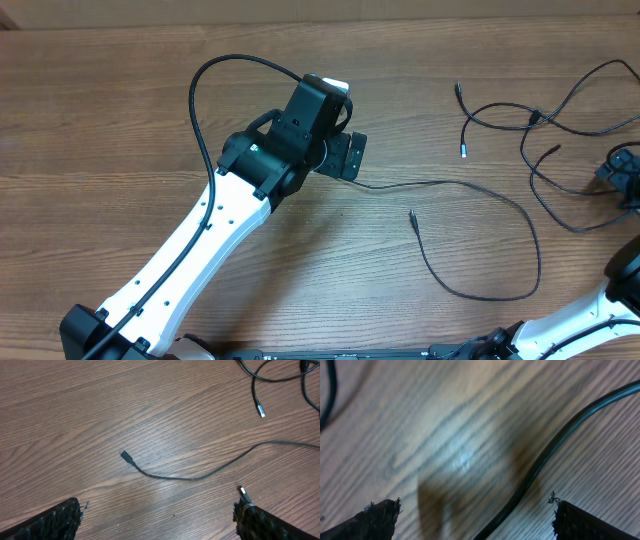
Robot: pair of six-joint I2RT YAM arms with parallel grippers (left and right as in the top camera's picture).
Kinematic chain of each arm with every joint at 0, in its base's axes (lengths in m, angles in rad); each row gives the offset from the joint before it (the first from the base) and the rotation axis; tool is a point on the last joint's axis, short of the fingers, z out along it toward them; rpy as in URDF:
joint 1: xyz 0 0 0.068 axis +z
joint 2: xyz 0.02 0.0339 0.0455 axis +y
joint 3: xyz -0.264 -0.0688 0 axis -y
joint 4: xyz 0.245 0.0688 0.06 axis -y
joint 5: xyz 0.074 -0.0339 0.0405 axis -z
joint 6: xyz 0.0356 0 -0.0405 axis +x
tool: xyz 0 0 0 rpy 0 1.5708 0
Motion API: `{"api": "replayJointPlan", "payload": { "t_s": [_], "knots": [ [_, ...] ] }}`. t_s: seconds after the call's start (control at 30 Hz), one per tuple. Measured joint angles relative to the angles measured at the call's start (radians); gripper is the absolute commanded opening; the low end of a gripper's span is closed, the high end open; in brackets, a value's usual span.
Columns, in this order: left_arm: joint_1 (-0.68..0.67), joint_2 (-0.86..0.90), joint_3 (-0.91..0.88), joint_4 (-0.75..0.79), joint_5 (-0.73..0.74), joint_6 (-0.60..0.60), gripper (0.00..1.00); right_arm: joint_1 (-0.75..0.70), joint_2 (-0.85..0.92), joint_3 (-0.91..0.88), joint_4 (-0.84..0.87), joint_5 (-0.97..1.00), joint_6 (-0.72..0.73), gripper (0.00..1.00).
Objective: Untangle cables
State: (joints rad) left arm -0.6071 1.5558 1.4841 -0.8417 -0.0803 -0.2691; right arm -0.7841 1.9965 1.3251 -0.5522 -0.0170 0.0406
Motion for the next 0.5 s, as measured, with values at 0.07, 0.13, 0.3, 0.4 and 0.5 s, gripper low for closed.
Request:
{"api": "replayJointPlan", "payload": {
  "t_s": [0.07, 0.13, 0.3, 0.4, 0.5],
  "knots": [
    [0.0, 0.0, 0.0, 0.0, 0.0, 0.0, 0.99, 0.0, 0.0, 0.0, -0.03, 0.002, 0.016, 1.0],
    [0.0, 0.0, 0.0, 0.0, 0.0, 0.0, 1.0, 0.0, 0.0, 0.0, -0.077, 0.011, 0.041, 1.0],
    [0.0, 0.0, 0.0, 0.0, 0.0, 0.0, 1.0, 0.0, 0.0, -0.001, -0.169, 0.03, 0.111, 1.0],
    [0.0, 0.0, 0.0, 0.0, 0.0, 0.0, 1.0, 0.0, 0.001, -0.001, -0.241, 0.033, 0.166, 1.0],
    [0.0, 0.0, 0.0, 0.0, 0.0, 0.0, 1.0, 0.0, 0.001, -0.002, -0.296, 0.036, 0.229, 1.0]
  ]
}}
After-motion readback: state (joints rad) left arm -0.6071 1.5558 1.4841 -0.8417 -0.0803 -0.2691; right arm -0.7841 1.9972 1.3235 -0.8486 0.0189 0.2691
